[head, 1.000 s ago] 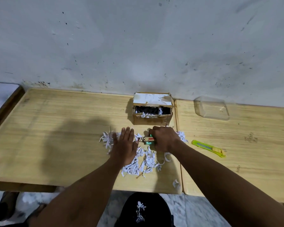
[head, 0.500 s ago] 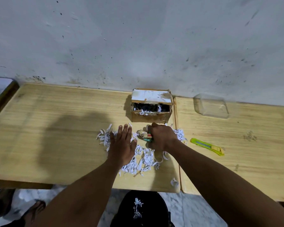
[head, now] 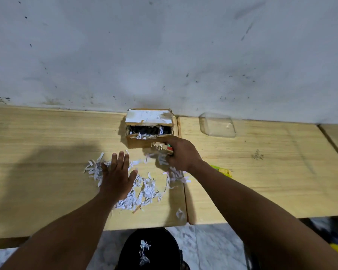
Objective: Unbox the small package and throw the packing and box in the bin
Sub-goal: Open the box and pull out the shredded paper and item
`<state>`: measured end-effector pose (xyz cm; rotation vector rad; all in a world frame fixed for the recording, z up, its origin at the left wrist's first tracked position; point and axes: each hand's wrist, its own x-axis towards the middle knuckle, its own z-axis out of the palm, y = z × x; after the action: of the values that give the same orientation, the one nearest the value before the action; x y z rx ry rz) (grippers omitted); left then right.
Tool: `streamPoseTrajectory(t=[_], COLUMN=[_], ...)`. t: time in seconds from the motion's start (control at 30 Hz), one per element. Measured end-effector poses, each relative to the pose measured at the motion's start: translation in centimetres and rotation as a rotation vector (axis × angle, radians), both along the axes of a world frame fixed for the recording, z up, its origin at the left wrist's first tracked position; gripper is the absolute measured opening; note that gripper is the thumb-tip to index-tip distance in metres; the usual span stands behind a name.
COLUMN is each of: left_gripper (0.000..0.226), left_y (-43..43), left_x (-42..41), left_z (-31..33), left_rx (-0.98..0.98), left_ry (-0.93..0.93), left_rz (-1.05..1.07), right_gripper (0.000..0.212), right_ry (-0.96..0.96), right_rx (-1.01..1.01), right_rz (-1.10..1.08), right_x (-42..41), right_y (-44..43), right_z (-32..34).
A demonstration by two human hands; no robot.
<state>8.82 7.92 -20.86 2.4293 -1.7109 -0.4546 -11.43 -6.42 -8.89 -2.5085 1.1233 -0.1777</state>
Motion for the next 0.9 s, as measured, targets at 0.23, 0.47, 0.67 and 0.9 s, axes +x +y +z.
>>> streamPoseTrajectory(t=[0.23,0.47,0.67,0.9], left_gripper=[0.087,0.084,0.082,0.085], left_y=[-1.0,-2.0,-2.1,-2.0], left_x=[-1.0,-1.1,-1.1,-1.8], left_z=[-0.1,-1.1,-1.2,-0.2], left_rx=[-0.031,-0.025,-0.048,-0.043], left_ry=[0.050,0.017,-0.031,0.024], left_rz=[-0.060,-0.107,-0.120,-0.076], right_gripper=[0.040,0.031,0.083,0.076], right_ry=[0.230,0.291,0.176,0.262], right_rx=[0.011,0.086,0.109,0.053], right_rz=[-0.543,-0.909,-0.982,-0.919], right_x=[-13.1,-20.8,-20.7,-21.0], right_y=[-4.8,-5.5,-4.1,-3.7], right_z=[-0.9,-4.2,-6.6,-7.5])
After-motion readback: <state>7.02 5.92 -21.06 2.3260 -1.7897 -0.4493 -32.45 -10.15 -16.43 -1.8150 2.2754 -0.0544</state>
